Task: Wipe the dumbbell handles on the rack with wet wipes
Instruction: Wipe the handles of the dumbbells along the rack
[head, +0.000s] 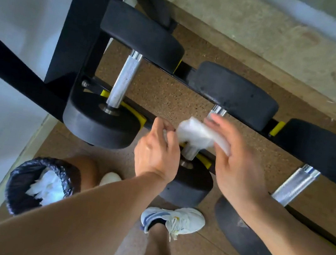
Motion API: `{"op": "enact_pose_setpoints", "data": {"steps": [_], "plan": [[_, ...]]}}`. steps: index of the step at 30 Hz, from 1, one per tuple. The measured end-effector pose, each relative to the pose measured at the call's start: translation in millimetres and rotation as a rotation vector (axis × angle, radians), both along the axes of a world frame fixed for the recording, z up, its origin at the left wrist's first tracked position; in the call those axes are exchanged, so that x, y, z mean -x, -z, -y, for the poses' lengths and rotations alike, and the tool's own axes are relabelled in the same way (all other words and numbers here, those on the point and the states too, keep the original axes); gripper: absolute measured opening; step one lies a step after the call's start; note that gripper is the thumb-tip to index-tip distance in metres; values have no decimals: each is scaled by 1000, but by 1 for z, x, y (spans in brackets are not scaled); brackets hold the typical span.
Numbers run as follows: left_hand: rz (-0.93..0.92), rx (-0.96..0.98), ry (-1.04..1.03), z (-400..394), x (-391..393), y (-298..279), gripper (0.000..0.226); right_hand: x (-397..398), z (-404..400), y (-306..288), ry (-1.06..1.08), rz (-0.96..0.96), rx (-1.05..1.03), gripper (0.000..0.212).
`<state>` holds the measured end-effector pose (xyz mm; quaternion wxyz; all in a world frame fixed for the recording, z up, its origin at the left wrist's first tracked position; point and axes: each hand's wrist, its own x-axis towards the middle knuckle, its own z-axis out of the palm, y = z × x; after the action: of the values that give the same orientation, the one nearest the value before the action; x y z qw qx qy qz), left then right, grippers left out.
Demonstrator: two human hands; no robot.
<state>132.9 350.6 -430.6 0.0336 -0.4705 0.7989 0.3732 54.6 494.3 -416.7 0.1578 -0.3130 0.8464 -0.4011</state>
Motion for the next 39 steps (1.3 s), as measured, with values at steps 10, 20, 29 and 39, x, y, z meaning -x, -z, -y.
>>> {"op": "enact_pose_setpoints", "data": {"steps": [10, 20, 29, 39], "plan": [[-59, -65, -16, 5, -1, 3, 20, 22, 19, 38, -444, -446, -425, 44], [-190, -564, -124, 51, -19, -30, 18, -56, 64, -46, 301, 595, -52, 17], [-139, -630, 145, 185, -70, -77, 23, -90, 179, -73, 739, 946, 185, 17], [-150, -600, 86, 249, -43, -67, 9, -87, 222, -61, 942, 1316, 515, 44]]}}
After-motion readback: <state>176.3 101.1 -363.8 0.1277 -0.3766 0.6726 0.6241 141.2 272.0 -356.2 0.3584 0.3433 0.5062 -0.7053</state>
